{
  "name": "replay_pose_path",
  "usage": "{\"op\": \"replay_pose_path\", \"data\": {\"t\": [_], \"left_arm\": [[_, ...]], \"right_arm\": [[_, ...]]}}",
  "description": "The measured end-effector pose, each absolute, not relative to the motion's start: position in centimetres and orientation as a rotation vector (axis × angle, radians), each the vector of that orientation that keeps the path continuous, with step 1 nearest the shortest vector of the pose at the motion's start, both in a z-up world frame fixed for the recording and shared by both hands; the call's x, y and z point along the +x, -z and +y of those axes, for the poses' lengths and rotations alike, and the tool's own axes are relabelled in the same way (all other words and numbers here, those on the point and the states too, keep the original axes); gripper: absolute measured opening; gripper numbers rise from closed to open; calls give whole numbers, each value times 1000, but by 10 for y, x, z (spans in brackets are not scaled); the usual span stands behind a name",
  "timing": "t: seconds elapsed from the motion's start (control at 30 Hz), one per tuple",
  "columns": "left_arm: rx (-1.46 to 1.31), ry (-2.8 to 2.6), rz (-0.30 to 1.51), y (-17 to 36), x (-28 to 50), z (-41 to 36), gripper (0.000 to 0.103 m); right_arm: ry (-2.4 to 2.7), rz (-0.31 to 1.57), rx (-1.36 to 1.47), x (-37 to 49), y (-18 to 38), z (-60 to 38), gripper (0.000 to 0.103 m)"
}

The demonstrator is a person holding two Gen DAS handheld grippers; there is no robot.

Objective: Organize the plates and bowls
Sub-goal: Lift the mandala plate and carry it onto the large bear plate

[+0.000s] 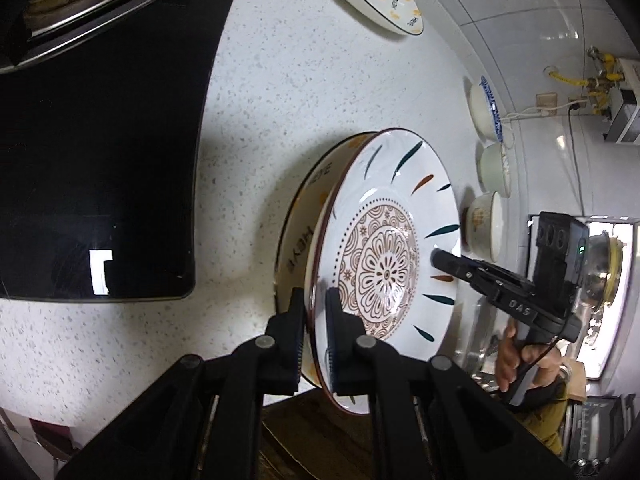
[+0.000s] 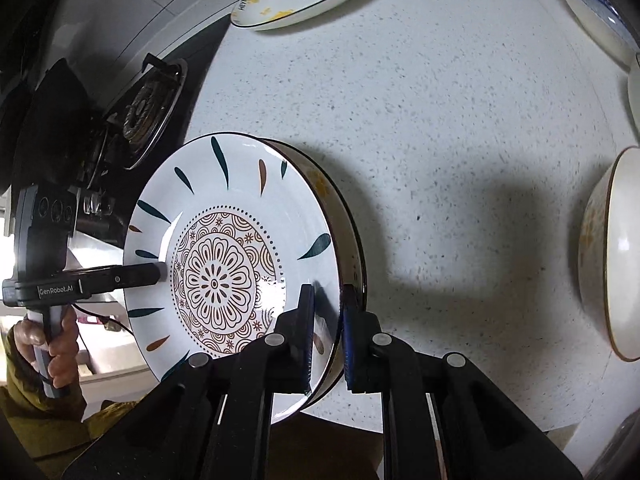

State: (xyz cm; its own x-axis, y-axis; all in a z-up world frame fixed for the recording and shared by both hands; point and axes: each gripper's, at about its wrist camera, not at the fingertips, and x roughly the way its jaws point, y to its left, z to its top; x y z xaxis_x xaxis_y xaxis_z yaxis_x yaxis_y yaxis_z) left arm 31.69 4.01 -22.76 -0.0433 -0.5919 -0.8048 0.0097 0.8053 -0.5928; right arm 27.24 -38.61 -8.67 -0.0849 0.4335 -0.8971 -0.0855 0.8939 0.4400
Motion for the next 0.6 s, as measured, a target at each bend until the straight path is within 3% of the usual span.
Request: {"op": "replay_pose_path", "data": {"t": [0.5,0.6], "left_arm": [[-418,515,1516,225,320,31,13],[-402,529,1503,222,319,28,20]], "right_arm": [[-417,1580,350,266,82,-402,8],[-418,1575,350,266,80,-404,7]]}}
